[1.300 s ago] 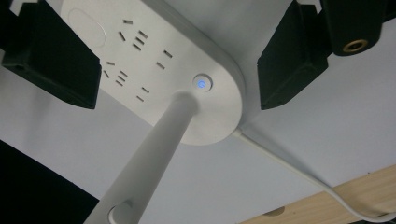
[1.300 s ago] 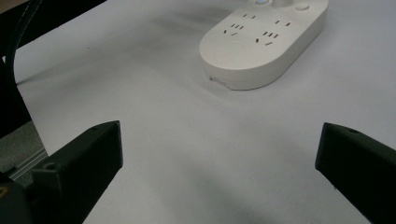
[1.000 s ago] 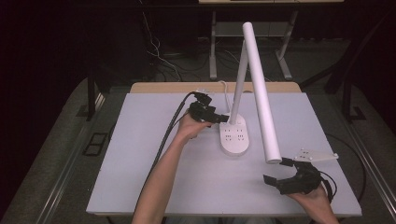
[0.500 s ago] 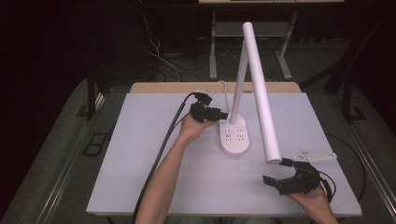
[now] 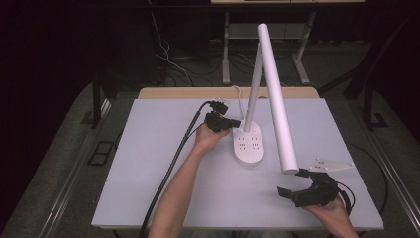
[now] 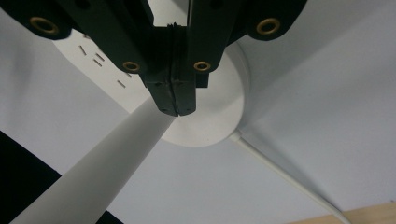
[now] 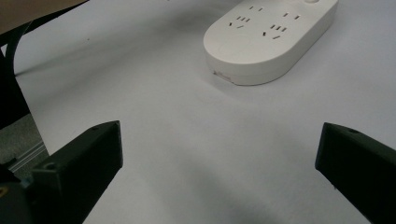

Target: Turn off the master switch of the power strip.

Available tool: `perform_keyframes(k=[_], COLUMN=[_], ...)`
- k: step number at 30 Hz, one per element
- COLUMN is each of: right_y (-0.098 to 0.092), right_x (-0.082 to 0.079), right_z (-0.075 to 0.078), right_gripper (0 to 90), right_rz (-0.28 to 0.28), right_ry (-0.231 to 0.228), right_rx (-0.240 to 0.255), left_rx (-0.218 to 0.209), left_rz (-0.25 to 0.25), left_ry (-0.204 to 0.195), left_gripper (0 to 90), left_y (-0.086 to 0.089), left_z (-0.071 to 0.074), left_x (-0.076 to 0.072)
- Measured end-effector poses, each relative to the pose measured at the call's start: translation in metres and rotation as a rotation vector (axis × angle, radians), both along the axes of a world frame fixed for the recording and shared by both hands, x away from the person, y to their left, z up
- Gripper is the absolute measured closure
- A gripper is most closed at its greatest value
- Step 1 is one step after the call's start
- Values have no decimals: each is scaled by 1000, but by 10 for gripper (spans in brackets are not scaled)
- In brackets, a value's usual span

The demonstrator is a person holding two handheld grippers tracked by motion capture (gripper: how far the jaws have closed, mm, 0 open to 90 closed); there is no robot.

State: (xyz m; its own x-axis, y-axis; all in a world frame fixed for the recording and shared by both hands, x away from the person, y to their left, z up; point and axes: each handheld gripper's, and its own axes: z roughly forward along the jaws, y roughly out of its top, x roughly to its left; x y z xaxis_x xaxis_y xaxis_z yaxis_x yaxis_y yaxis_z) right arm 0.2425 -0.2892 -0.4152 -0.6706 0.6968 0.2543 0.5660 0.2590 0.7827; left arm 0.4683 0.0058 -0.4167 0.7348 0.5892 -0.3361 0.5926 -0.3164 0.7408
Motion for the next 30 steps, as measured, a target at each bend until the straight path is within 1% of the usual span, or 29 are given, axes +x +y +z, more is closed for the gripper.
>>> perform_keyframes(k=[2,4,6,10,11,14,15,16,19,21,22,23,24,27,28,30], right_y=[0,-1,-1,-1,-1,-1,-1,-1,-2,-2,-2,-2,-1,-1,0,-1], right_x=[0,0,0,0,0,0,0,0,0,0,0,0,0,-1,-1,-1], right_z=[0,0,0,0,0,0,0,0,0,0,0,0,0,0,0,0], right_gripper=[0,0,1,0,0,1,0,0,1,0,0,0,0,0,0,1], right_rz=[0,-1,-2,-3,-2,-2,-1,-1,-3,-3,-2,-3,-4,-3,-3,-4], right_ry=[2,2,-1,0,1,1,1,1,2,1,1,1,1,4,3,3], right_rx=[0,1,1,1,1,1,0,0,5,4,5,5,2,1,1,0], left_rx=[22,36,45,46,52,25,0,-6,-3,-9,17,17,-11,-15,-25,-12], left_rz=[-16,-21,-26,-16,-17,2,21,20,22,26,3,2,24,25,34,29], left_ry=[4,8,8,15,19,29,37,36,45,60,60,62,69,77,82,80], left_gripper=[896,897,897,898,898,898,898,898,899,900,900,900,900,900,900,900], left_y=[-1,-1,-1,-2,-2,-3,-4,-4,-4,-4,-1,-1,-2,-2,-2,-3], left_z=[-2,-5,-7,-10,-11,-13,-14,-15,-15,-15,-15,-16,-16,-17,-18,-17], left_x=[0,1,2,3,3,4,3,4,5,5,7,7,7,8,8,9])
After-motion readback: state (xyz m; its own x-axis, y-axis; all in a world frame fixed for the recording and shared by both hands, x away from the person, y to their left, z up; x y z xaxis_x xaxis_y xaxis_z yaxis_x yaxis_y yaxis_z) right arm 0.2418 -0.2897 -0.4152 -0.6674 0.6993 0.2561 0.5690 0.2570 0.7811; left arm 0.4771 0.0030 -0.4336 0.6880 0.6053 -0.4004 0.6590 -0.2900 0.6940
